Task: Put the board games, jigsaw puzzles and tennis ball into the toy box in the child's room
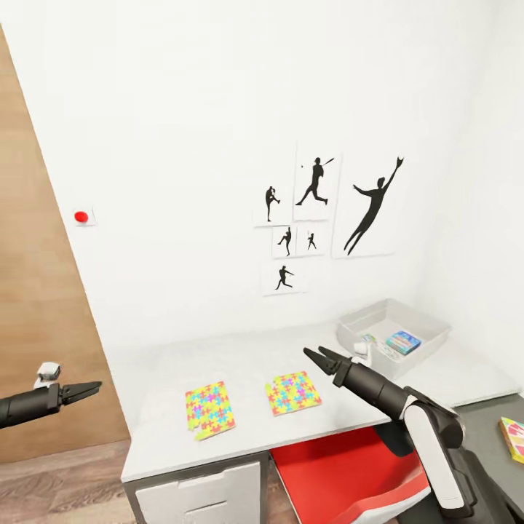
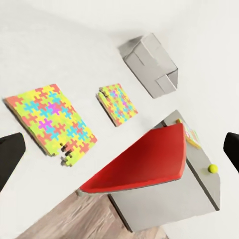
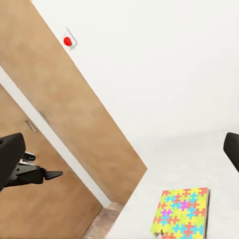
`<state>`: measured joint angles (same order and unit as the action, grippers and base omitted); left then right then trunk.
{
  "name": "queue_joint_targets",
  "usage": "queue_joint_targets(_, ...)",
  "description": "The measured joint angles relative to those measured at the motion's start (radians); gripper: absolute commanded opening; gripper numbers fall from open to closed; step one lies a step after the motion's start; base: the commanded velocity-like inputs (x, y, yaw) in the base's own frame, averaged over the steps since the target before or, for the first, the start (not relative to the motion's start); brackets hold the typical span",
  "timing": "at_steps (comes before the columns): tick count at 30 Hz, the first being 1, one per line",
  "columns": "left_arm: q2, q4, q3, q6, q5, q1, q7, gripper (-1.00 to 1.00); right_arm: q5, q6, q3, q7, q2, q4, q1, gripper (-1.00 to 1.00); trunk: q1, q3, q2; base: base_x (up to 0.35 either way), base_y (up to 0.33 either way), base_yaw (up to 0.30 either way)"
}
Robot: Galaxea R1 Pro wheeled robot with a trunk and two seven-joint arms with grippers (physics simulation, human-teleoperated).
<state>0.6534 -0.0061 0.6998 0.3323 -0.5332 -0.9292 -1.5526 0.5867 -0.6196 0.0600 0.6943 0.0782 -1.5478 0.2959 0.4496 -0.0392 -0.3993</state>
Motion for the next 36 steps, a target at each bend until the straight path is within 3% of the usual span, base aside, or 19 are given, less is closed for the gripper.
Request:
queue_joint_targets(5,-0.028,-0.062,0.000,0.008,-0.003,0.000,0.257,1.00,-0.056,-0.003,0.001,-0.001,-0.004,0.000,0.000,1.00,0.000,0.000,0.000,0.000,0.000,0.286)
queue_joint_targets(14,-0.094,-0.121,0.002,0.011,0.000,0.000,0.827,1.00,-0.083,-0.002,0.002,-0.005,-0.005,0.002,0.000,1.00,0.000,0.000,0.000,0.000,0.000,0.286)
queue_joint_targets(17,-0.112,-0.125,0.003,0.007,0.001,0.000,0.959,1.00,-0.085,-0.002,0.002,-0.024,-0.005,0.003,0.001,1.00,0.000,0.000,0.000,0.000,0.000,0.286)
queue_joint_targets(19,-0.124,-0.126,0.006,0.004,0.001,0.000,1.010,1.00,-0.086,-0.002,0.002,-0.045,-0.005,0.005,0.001,1.00,0.000,0.000,0.000,0.000,0.000,0.286)
queue_joint_targets(21,-0.132,-0.127,0.011,0.002,0.002,0.000,1.033,1.00,-0.086,-0.002,0.002,-0.072,-0.005,0.007,0.001,1.00,0.000,0.000,0.000,0.000,0.000,0.286)
queue_joint_targets(24,-0.141,-0.128,0.017,0.000,0.001,0.000,1.006,1.00,-0.085,-0.002,0.001,-0.135,-0.006,0.011,0.001,1.00,0.000,0.000,0.000,0.000,0.000,0.286)
queue_joint_targets(30,-0.140,-0.131,0.020,-0.001,0.000,0.000,0.810,1.00,-0.082,-0.003,-0.013,-0.214,-0.006,0.016,0.001,1.00,0.000,0.000,0.000,0.000,0.000,0.286)
queue_joint_targets(36,-0.139,-0.132,0.020,0.001,-0.002,0.001,0.707,1.00,-0.079,0.001,-0.027,-0.230,-0.004,0.022,0.002,1.00,0.000,0.000,0.000,0.061,0.031,0.193)
